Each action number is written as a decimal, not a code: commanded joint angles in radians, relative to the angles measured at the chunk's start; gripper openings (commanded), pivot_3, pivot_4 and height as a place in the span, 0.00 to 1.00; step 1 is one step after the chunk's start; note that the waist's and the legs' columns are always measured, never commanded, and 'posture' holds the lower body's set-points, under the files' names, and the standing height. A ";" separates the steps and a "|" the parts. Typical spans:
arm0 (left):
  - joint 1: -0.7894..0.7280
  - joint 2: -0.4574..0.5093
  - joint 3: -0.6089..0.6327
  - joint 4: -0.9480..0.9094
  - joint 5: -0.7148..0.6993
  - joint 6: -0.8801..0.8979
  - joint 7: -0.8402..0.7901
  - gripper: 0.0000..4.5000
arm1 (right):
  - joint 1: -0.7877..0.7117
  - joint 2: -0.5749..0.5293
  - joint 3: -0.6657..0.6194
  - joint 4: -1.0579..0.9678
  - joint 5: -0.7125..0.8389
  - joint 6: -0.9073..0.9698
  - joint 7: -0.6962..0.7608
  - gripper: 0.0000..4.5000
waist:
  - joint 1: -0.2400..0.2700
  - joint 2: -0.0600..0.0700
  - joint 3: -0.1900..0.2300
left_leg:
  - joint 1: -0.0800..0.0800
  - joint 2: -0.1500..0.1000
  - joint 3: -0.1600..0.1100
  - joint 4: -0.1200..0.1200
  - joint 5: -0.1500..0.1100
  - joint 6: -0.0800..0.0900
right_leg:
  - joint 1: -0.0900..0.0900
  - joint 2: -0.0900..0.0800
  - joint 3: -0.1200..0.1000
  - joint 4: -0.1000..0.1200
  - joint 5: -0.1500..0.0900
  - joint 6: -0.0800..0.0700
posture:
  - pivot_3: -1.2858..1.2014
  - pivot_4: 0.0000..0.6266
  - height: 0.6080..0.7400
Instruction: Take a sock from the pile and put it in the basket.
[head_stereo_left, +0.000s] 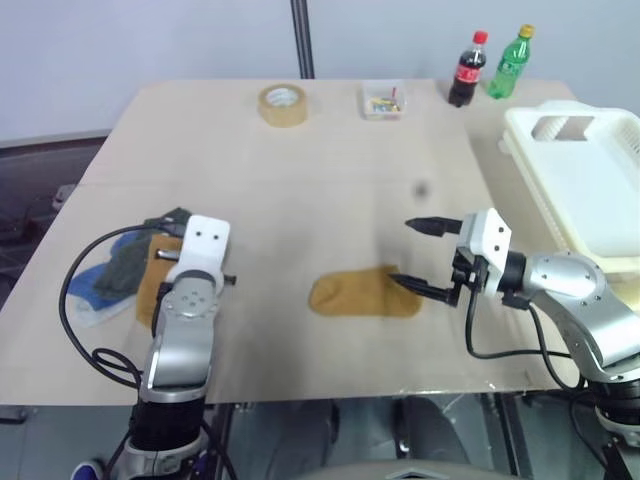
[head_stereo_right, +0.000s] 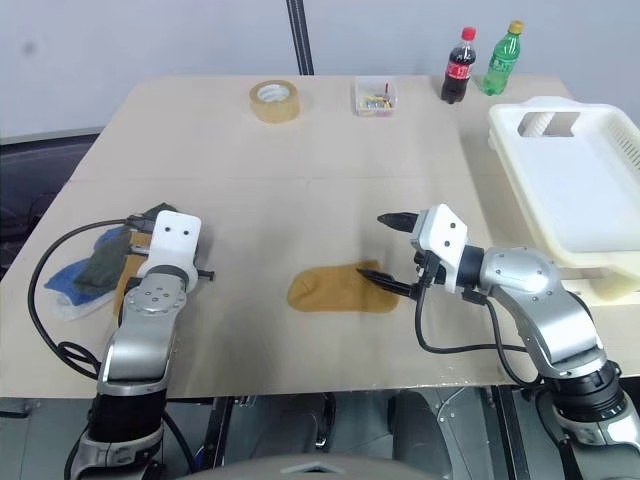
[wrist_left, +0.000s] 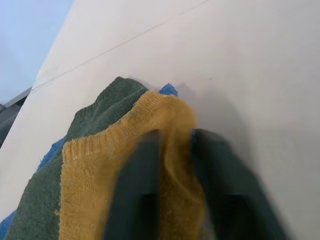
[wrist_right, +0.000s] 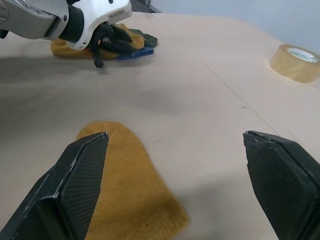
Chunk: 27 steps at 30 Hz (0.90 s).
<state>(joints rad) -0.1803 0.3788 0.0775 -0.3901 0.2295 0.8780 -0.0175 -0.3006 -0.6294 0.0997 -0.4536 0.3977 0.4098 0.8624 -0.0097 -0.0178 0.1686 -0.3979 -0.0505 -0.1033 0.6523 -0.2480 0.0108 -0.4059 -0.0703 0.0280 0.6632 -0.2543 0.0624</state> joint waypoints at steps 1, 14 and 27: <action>0.004 0.000 0.017 -0.049 0.013 -0.023 0.003 0.01 | -0.016 -0.008 -0.026 -0.029 0.009 -0.005 -0.002 1.00 | 0.000 0.000 0.000 | 0.000 0.000 0.000 0.000 0.000 0.000 | 0.000 0.000 0.000 0.000 0.000 0.000 | 0.52 0.24 1.00; -0.067 -0.037 -0.067 -0.137 -0.151 -0.028 -0.200 0.01 | -0.014 -0.015 -0.033 -0.038 0.014 0.008 -0.007 1.00 | 0.011 0.000 0.000 | -0.001 0.000 0.000 0.000 0.000 0.000 | 0.000 0.000 -0.001 0.000 0.000 0.000 | 0.52 0.24 1.00; -0.332 -0.042 -0.165 0.413 -0.062 -0.143 -0.111 0.01 | 0.005 -0.023 -0.050 -0.077 0.020 0.042 -0.043 1.00 | -0.001 0.000 0.000 | 0.000 0.000 0.000 0.001 0.000 0.000 | 0.000 0.001 0.000 0.000 0.000 0.000 | 0.52 0.24 1.00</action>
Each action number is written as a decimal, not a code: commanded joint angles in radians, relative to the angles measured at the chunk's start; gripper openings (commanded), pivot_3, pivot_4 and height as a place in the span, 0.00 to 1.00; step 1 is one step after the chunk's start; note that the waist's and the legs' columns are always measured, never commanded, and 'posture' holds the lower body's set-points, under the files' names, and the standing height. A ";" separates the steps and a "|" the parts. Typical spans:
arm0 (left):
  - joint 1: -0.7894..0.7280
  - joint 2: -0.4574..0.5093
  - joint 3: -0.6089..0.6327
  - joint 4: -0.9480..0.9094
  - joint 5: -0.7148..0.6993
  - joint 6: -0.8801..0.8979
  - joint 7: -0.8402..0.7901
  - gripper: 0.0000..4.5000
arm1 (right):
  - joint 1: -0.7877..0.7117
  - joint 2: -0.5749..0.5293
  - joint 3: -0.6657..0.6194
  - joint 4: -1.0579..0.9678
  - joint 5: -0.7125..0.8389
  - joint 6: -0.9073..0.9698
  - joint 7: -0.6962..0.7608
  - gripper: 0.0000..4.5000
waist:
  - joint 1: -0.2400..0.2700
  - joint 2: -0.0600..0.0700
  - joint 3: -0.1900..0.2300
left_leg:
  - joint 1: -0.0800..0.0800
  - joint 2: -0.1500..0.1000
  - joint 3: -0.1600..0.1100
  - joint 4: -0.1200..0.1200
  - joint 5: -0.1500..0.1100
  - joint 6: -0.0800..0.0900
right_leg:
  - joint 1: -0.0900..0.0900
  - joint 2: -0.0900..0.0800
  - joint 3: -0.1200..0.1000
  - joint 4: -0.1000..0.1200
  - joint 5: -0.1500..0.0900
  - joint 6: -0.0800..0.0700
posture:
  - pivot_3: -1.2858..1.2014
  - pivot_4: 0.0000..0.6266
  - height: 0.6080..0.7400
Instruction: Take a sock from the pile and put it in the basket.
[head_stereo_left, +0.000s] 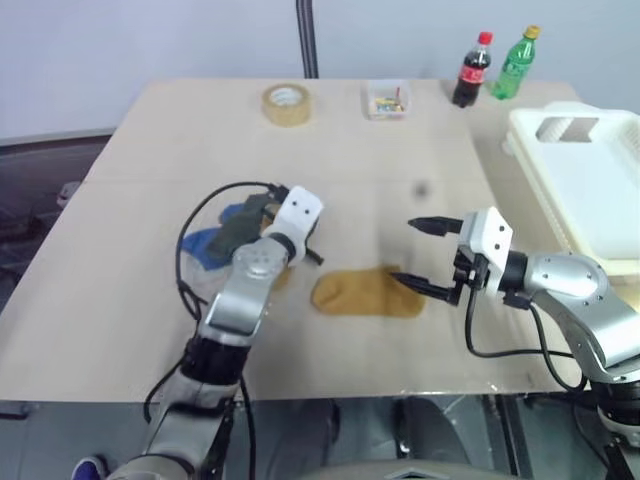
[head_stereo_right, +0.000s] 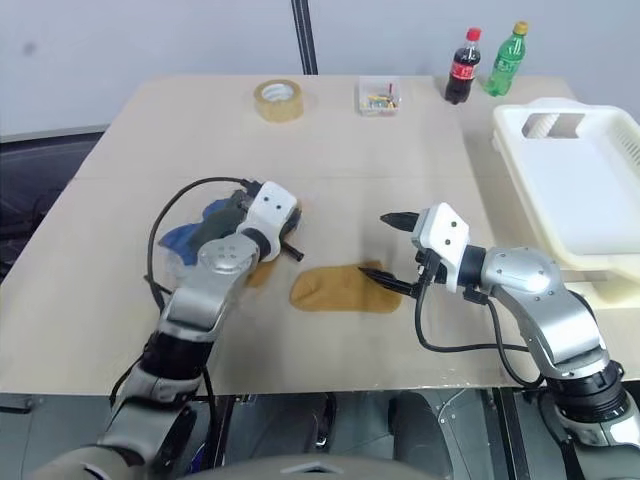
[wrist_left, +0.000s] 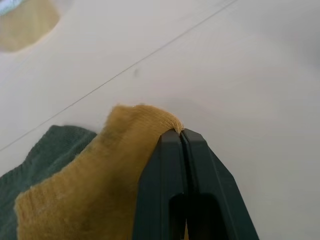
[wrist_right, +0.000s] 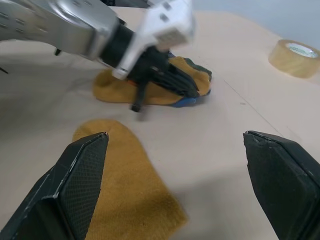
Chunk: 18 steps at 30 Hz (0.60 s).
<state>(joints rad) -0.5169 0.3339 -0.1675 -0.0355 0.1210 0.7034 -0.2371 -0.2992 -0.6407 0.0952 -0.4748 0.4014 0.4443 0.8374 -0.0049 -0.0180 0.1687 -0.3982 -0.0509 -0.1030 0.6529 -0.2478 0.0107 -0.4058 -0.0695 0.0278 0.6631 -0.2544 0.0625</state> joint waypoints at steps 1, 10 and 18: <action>0.016 0.005 0.100 0.065 0.049 0.042 0.129 0.01 | 0.007 -0.013 -0.048 -0.061 0.017 0.011 -0.021 1.00 | -0.009 0.000 0.000 | 0.000 0.000 0.000 0.000 0.000 0.000 | 0.000 0.000 0.000 0.000 0.000 0.000 | 0.52 0.24 1.00; 0.278 0.110 0.332 -0.181 0.030 0.056 0.141 0.01 | 0.007 -0.003 -0.045 -0.060 0.026 0.013 -0.017 1.00 | -0.026 0.002 -0.001 | 0.002 0.002 0.003 0.000 0.000 0.000 | -0.001 0.001 0.004 0.002 0.000 0.000 | 0.52 0.24 1.00; 0.437 0.162 0.312 -0.368 0.161 -0.225 0.216 0.01 | -0.027 0.018 -0.018 -0.017 0.015 -0.008 0.006 1.00 | 0.016 0.001 -0.001 | 0.001 0.000 0.000 0.000 -0.002 0.004 | 0.000 -0.002 0.001 0.001 0.000 0.000 | 0.52 0.24 1.00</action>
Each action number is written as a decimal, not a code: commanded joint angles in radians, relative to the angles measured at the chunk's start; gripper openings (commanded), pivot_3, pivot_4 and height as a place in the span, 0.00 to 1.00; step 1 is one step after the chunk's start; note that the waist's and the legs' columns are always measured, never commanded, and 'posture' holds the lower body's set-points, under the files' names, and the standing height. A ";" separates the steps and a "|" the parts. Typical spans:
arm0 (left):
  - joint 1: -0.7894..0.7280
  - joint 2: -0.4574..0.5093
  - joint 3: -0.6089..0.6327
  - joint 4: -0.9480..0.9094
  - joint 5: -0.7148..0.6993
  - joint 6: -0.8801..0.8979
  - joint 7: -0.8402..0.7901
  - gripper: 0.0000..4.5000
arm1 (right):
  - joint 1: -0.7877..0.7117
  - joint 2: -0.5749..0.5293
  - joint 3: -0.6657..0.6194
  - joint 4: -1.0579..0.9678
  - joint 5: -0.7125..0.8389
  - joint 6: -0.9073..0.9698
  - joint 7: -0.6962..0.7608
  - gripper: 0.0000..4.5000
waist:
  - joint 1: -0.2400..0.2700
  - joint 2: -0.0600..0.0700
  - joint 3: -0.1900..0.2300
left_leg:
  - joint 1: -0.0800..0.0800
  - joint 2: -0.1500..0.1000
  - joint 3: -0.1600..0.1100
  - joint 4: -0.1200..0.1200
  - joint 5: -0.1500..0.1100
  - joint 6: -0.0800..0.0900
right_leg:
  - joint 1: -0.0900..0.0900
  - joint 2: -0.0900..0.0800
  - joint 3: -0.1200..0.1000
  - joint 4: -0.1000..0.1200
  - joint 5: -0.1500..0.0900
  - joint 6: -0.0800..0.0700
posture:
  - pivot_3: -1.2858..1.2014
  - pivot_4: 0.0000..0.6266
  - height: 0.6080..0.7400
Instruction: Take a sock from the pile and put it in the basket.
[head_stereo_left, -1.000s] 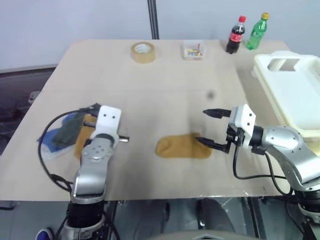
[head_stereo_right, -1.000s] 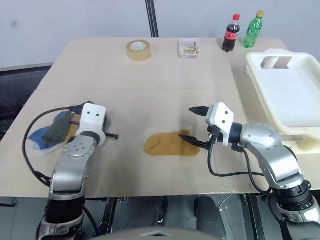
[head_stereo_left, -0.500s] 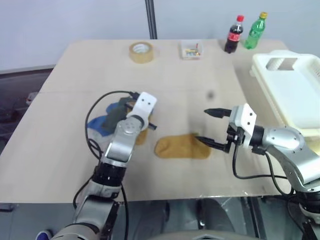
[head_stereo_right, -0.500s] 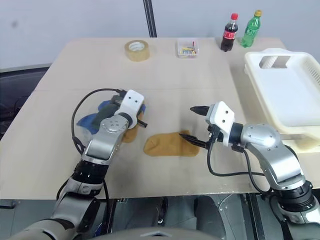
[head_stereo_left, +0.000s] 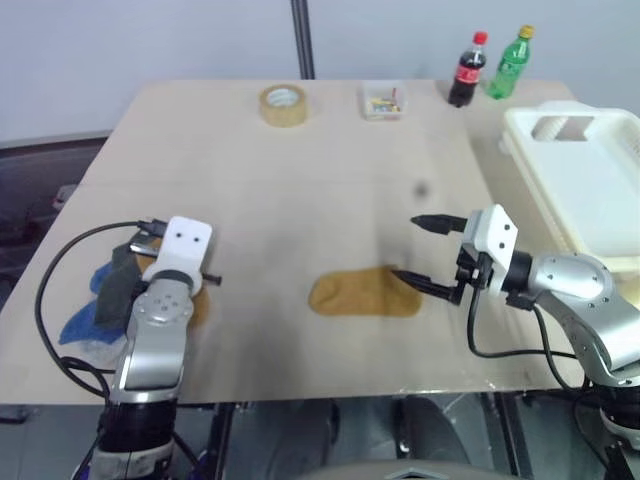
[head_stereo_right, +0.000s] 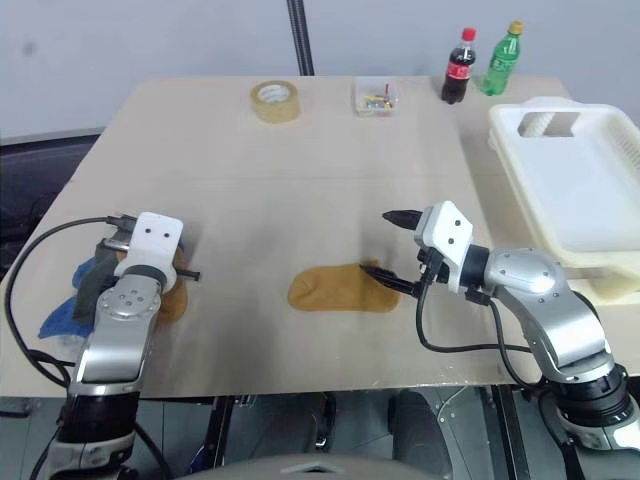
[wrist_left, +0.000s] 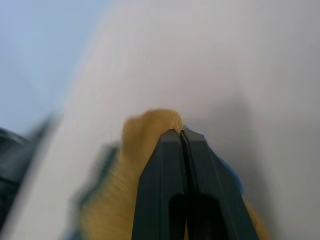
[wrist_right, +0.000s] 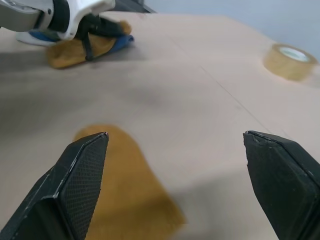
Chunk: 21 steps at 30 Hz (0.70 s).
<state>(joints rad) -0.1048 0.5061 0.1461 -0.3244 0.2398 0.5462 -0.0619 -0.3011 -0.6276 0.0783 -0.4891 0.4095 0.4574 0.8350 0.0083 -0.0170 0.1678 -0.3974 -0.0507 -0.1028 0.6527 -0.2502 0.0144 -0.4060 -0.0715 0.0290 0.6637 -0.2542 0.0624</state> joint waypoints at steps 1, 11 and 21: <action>0.034 -0.031 0.004 -0.090 0.045 -0.064 0.054 0.01 | -0.030 0.008 0.002 0.003 0.005 -0.023 0.011 1.00 | 0.005 0.000 0.000 | 0.000 0.000 0.000 0.000 0.000 0.000 | 0.000 0.000 0.000 0.000 0.000 0.000 | 0.52 0.24 1.00; 0.113 -0.071 -0.055 -0.149 0.190 -0.157 0.110 0.01 | -0.057 0.009 0.013 0.030 0.000 -0.028 0.039 1.00 | 0.005 0.000 0.000 | -0.001 0.000 0.001 0.000 0.000 0.000 | -0.001 0.001 0.000 0.000 0.000 0.000 | 0.52 0.24 1.00; 0.082 -0.176 0.011 -0.154 0.066 -0.038 0.019 0.01 | -0.061 0.008 0.014 0.032 0.001 -0.023 0.053 1.00 | 0.004 0.000 0.000 | -0.001 0.000 0.000 0.000 0.000 0.000 | -0.001 0.001 -0.001 0.000 0.000 0.000 | 0.52 0.24 1.00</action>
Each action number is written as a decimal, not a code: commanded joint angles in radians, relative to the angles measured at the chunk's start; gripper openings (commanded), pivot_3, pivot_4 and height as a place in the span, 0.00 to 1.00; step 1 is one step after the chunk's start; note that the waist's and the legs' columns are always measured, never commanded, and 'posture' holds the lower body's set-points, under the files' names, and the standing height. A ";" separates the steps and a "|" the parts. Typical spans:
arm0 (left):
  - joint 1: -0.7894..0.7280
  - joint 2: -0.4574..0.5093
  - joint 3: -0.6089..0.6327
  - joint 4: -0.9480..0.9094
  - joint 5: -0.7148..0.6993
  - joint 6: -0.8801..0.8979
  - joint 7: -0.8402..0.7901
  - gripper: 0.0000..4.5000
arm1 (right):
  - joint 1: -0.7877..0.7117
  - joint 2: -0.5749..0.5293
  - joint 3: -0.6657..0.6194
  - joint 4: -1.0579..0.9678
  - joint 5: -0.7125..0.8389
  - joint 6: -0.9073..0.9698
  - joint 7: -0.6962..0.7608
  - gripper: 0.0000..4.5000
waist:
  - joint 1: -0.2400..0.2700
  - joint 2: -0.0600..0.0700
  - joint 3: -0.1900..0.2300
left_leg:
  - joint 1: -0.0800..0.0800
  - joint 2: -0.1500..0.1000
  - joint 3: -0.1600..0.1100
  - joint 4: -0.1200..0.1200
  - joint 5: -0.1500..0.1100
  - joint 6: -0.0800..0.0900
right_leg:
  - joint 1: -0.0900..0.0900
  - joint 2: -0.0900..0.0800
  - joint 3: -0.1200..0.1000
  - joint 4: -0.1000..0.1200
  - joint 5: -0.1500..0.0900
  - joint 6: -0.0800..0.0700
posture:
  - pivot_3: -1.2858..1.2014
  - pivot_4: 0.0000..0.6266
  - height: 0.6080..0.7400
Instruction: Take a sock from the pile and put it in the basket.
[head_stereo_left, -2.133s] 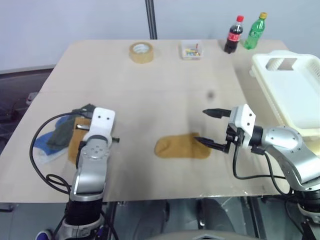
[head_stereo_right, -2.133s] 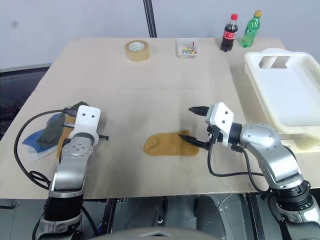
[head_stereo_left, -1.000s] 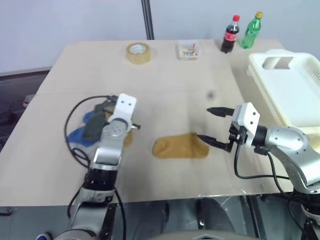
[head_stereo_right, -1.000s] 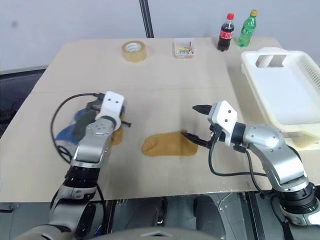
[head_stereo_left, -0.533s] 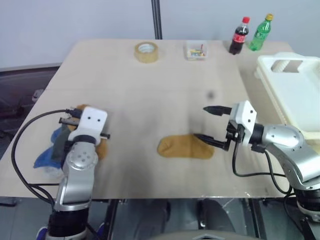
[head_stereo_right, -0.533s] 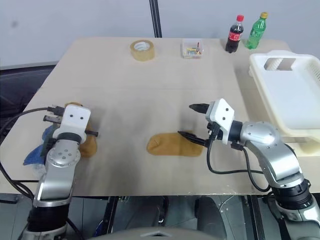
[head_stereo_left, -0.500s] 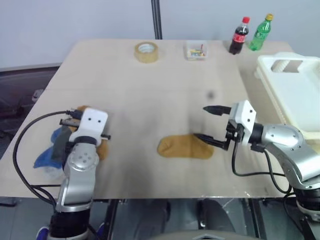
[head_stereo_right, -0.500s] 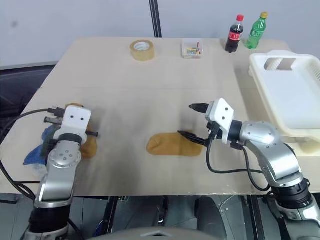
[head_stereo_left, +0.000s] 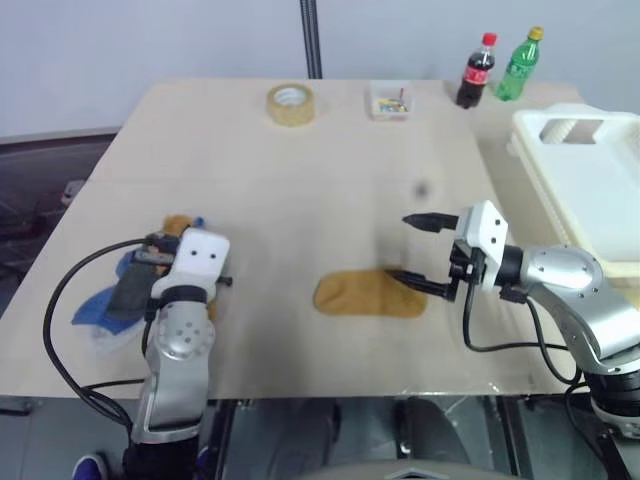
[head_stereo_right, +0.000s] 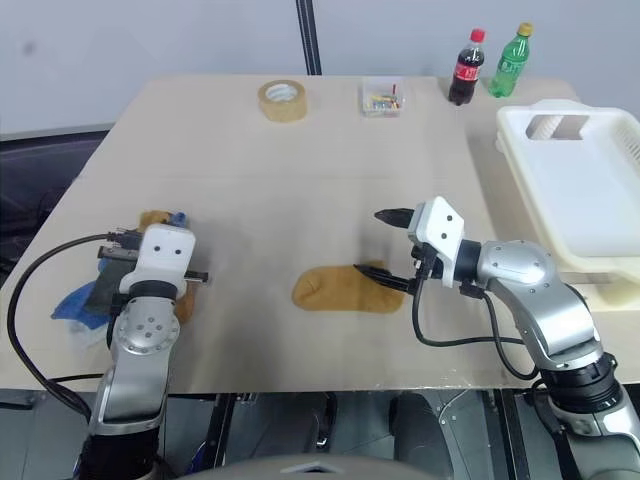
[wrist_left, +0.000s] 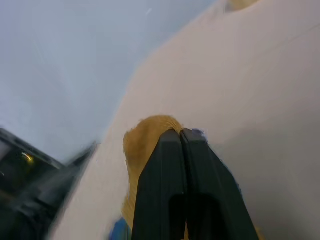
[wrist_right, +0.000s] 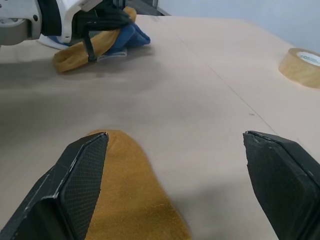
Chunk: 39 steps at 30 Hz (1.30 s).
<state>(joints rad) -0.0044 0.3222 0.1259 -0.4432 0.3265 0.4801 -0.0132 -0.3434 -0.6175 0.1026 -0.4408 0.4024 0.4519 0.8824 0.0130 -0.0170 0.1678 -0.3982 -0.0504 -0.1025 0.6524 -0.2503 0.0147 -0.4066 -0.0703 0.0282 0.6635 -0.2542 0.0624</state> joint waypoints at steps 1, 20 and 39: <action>-0.023 0.008 0.033 -0.032 -0.021 0.032 -0.030 0.13 | -0.019 -0.002 -0.010 -0.017 0.008 -0.017 0.006 1.00 | 0.000 0.000 0.000 | 0.000 0.000 0.000 0.000 0.000 0.000 | 0.000 0.000 0.000 0.000 0.000 0.000 | 0.52 0.24 1.00; 0.021 -0.005 -0.016 -0.048 -0.019 0.117 -0.064 0.31 | -0.003 -0.004 -0.016 -0.026 0.006 -0.020 0.003 1.00 | 0.000 0.000 0.000 | 0.000 0.000 0.000 0.000 0.000 0.000 | 0.000 0.000 0.000 0.000 0.000 0.000 | 0.52 0.24 1.00; -0.186 0.000 -0.203 0.012 -0.108 -0.028 -0.236 0.01 | -0.011 0.003 -0.015 -0.012 -0.004 -0.028 -0.004 1.00 | 0.002 0.000 0.000 | 0.000 -0.001 -0.001 0.001 0.000 0.000 | 0.001 0.000 -0.001 0.000 0.000 0.000 | 0.52 0.24 1.00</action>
<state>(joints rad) -0.1598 0.3236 -0.0472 -0.4692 0.2205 0.4836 -0.2341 -0.3417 -0.6164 0.1019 -0.4331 0.3958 0.4440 0.8833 0.0153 -0.0169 0.1677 -0.3976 -0.0511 -0.1034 0.6531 -0.2502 0.0147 -0.4052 -0.0703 0.0271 0.6635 -0.2542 0.0624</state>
